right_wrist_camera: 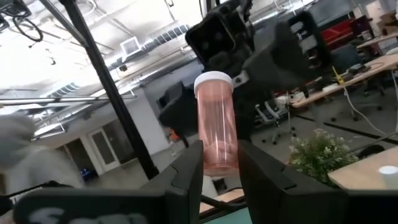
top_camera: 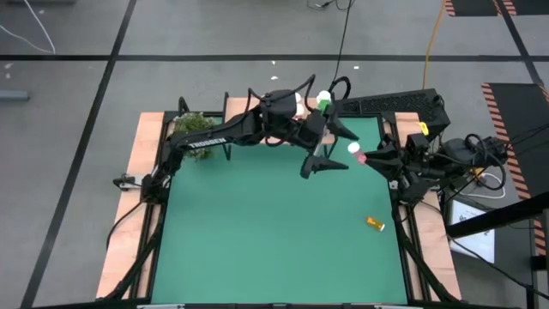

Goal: Pick and place medicine bottles onto shelf by color
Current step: Put the small pink medicine bottle on the shelf

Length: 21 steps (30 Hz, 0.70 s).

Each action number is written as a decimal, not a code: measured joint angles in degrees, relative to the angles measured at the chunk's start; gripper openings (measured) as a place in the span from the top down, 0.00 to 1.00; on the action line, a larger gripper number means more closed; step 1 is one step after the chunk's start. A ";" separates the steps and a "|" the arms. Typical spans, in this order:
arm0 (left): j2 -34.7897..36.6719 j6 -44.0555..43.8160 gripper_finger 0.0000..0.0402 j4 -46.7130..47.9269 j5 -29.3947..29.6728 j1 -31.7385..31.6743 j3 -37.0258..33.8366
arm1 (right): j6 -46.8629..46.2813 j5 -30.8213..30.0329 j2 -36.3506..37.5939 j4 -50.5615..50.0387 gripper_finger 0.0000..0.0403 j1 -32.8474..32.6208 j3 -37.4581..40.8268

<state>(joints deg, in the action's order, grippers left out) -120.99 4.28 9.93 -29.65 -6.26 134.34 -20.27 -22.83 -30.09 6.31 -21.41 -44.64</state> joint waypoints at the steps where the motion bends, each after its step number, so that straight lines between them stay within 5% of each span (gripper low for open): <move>1: 0.08 0.20 0.08 1.00 -0.72 0.01 0.00 | 0.00 -0.02 0.13 0.00 0.79 0.00 0.00; 21: 4.31 -3.15 0.08 10.11 -1.70 -2.84 -0.09 | -2.37 -1.22 1.12 -1.87 0.79 -0.02 0.00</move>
<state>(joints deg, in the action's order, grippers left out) -116.68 1.13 20.04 -31.35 -9.10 134.26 -22.64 -24.05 -28.97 4.44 -21.43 -44.64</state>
